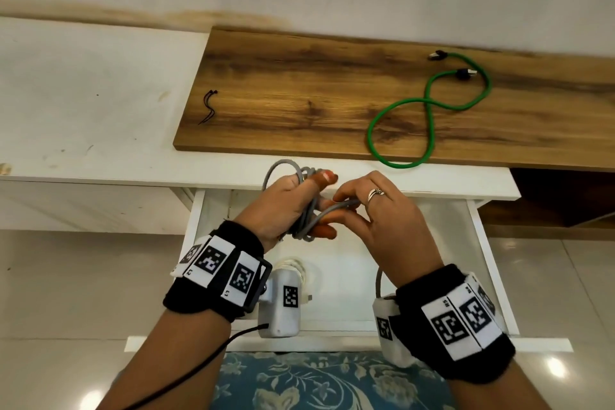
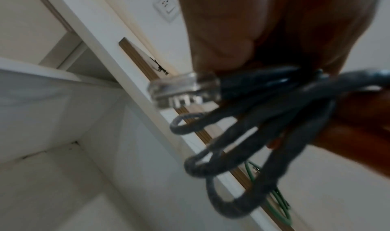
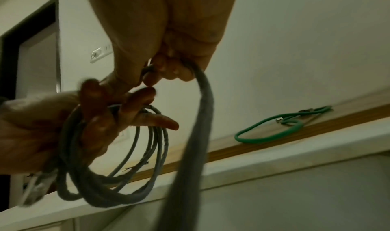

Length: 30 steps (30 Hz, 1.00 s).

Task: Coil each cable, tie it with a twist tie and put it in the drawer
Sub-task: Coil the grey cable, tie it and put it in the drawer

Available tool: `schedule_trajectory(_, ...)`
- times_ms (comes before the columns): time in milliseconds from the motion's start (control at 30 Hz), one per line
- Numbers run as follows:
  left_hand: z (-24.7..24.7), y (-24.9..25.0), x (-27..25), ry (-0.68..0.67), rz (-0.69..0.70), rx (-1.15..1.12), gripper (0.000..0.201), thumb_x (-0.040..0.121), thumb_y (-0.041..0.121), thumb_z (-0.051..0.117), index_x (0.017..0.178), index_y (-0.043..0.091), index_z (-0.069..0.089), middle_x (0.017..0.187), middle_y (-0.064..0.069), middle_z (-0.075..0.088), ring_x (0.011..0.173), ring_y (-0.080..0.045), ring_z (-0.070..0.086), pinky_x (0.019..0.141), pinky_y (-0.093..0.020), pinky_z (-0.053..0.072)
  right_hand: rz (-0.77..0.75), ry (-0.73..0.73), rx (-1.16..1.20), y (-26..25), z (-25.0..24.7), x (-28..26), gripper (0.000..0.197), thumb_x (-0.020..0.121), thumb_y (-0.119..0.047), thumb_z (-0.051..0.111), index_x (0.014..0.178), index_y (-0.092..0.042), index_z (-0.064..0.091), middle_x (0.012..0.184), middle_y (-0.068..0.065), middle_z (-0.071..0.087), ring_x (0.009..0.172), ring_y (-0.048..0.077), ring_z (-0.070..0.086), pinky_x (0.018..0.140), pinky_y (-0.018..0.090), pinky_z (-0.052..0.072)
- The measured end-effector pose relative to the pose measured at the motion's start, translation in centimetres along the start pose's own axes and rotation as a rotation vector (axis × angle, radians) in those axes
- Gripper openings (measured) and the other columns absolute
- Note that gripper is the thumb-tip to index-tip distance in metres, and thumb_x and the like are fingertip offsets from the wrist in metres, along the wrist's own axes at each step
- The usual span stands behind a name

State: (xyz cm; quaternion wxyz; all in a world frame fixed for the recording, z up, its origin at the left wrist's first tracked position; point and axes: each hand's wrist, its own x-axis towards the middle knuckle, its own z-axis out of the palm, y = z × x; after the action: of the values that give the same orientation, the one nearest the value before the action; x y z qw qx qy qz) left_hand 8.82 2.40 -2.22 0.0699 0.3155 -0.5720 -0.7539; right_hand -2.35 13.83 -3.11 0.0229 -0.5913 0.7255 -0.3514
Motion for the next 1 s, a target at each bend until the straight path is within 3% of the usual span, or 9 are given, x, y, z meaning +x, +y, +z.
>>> schedule_trajectory(100,-0.1,0.0,-0.1,-0.100,-0.072,0.171,0.044,0.098,0.042,0.041,0.071,0.014,0.062,0.060,-0.008,0.069,0.036,-0.012,0.051,0.046,-0.024,0.044,0.046,-0.074,0.083,0.7,0.6,-0.2,0.033,0.086,-0.041,0.050,0.094,-0.012,0.062,0.086,-0.003,0.054,0.079,0.003,0.048,0.071,0.007,0.036)
schedule_trajectory(167,-0.4,0.0,-0.1,-0.153,-0.107,0.187,0.048,0.099,0.040,0.039,0.066,0.015,0.064,0.050,-0.007,0.061,0.030,-0.009,0.037,0.038,-0.019,0.036,0.070,-0.122,0.162,0.8,0.7,-0.1,0.027,0.088,-0.039,0.050,0.093,-0.015,0.061,0.080,-0.008,0.053,0.076,-0.003,0.048,0.070,0.003,0.035)
schedule_trajectory(267,-1.3,-0.2,0.0,-0.245,-0.140,0.180,0.059,0.097,0.052,0.034,0.081,0.010,0.072,0.037,0.002,0.040,0.028,-0.005,0.025,0.036,-0.018,0.032,0.148,-0.183,0.221,0.6,0.7,-0.1,0.008,0.091,-0.027,0.052,0.092,-0.020,0.057,0.075,-0.008,0.059,0.076,0.000,0.054,0.067,0.006,0.037)
schedule_trajectory(400,-2.3,-0.3,0.4,-0.386,-0.189,0.055,0.070,0.083,0.065,0.036,0.088,0.006,0.072,0.035,0.006,0.035,0.025,-0.001,0.024,0.032,-0.014,0.030,0.241,-0.243,0.197,0.3,0.7,-0.2,0.002,0.097,-0.023,0.047,0.098,-0.022,0.049,0.081,-0.002,0.064,0.074,0.006,0.057,0.066,0.013,0.040)
schedule_trajectory(500,-2.8,-0.5,0.4,-0.474,-0.205,-0.165,0.060,0.088,0.058,0.042,0.083,0.007,0.072,0.034,0.007,0.037,0.023,0.001,0.026,0.029,-0.012,0.027,0.287,-0.286,0.190,0.1,0.4,-0.2,0.006,0.100,-0.022,0.039,0.103,-0.026,0.042,0.076,-0.012,0.056,0.067,-0.001,0.053,0.063,0.012,0.039)
schedule_trajectory(600,-3.6,-0.6,0.1,-0.534,-0.090,-0.384,0.037,0.083,0.038,0.066,0.094,0.003,0.070,0.035,0.009,0.041,0.024,0.001,0.029,0.030,-0.013,0.023,0.338,-0.369,0.119,0.9,0.3,-0.4,0.022,0.100,-0.012,0.034,0.118,-0.022,0.040,0.083,-0.012,0.056,0.072,0.007,0.053,0.070,0.024,0.046)
schedule_trajectory(767,-4.2,-0.1,0.1,-0.345,0.079,-0.723,0.034,0.079,0.019,0.066,0.106,-0.002,0.068,0.030,0.008,0.039,0.021,-0.001,0.032,0.028,-0.013,0.020,0.343,-0.541,-0.148,2.5,0.5,-0.9,0.037,0.097,-0.011,0.036,0.129,-0.028,0.032,0.107,-0.013,0.062,0.094,0.012,0.061,0.086,0.038,0.048)
schedule_trajectory(900,-4.8,0.1,0.2,-0.152,0.215,-0.989,0.036,0.090,0.018,0.042,0.112,0.000,0.063,0.031,0.006,0.040,0.021,-0.004,0.036,0.028,-0.010,0.025,0.304,-0.346,-0.206,2.3,0.6,-0.5,0.033,0.098,-0.035,0.043,0.129,-0.029,0.036,0.107,-0.007,0.064,0.106,0.016,0.057,0.093,0.036,0.033)
schedule_trajectory(1000,-5.4,0.2,0.1,-0.211,0.315,-1.174,0.038,0.094,0.016,0.039,0.121,-0.004,0.056,0.035,0.003,0.046,0.025,-0.006,0.043,0.031,-0.012,0.030,0.194,-0.125,0.037,2.0,0.9,-0.3,0.028,0.096,-0.026,0.045,0.122,-0.020,0.051,0.105,-0.001,0.066,0.097,0.014,0.061,0.088,0.035,0.046)
